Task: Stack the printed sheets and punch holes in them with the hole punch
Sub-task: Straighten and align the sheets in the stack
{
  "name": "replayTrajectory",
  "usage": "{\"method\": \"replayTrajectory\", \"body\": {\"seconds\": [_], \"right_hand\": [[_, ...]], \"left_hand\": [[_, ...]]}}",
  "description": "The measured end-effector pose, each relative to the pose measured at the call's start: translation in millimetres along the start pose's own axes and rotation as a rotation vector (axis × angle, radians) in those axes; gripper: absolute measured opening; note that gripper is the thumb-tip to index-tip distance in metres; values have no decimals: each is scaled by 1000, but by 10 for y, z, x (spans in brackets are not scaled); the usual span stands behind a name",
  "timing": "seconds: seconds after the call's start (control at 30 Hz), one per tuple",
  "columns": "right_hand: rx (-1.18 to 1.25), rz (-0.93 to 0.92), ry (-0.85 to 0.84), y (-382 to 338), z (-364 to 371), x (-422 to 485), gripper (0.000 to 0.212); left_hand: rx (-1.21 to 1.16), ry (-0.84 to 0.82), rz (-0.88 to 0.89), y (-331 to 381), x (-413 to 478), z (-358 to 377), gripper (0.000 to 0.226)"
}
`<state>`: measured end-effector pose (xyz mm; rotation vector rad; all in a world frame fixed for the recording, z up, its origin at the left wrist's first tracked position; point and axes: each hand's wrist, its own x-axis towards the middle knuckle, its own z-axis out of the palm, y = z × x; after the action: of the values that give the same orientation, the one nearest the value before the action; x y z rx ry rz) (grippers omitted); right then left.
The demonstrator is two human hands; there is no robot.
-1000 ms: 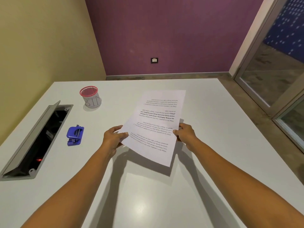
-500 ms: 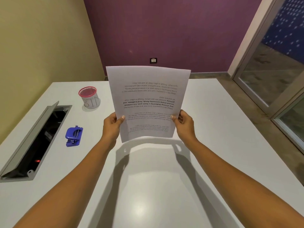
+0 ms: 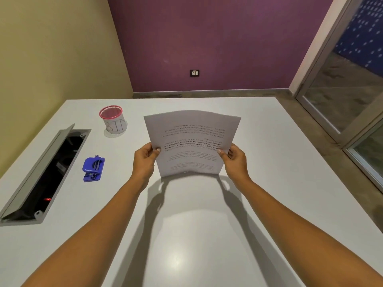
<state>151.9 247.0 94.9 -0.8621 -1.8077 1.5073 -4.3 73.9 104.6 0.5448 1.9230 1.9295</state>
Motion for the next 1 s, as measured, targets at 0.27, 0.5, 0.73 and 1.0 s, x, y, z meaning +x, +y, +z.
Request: {"method": "replayTrajectory", "body": {"seconds": [0.27,0.5,0.73,1.0], "right_hand": [[18,-59,65,-141,-4,78,14],[-79,-29,-6,20,-37,-14,21],[-92,-56,18,-68,-15,10,22],[-85,-53,4,-45,-58,-9,22]], "left_hand": [[6,10,84,181,66,11,28],[49,-12,-22,-20,-4,-11,24],[56,43,8,24,-8,0,23],[47,4,3,23,-27,-31,26]]}}
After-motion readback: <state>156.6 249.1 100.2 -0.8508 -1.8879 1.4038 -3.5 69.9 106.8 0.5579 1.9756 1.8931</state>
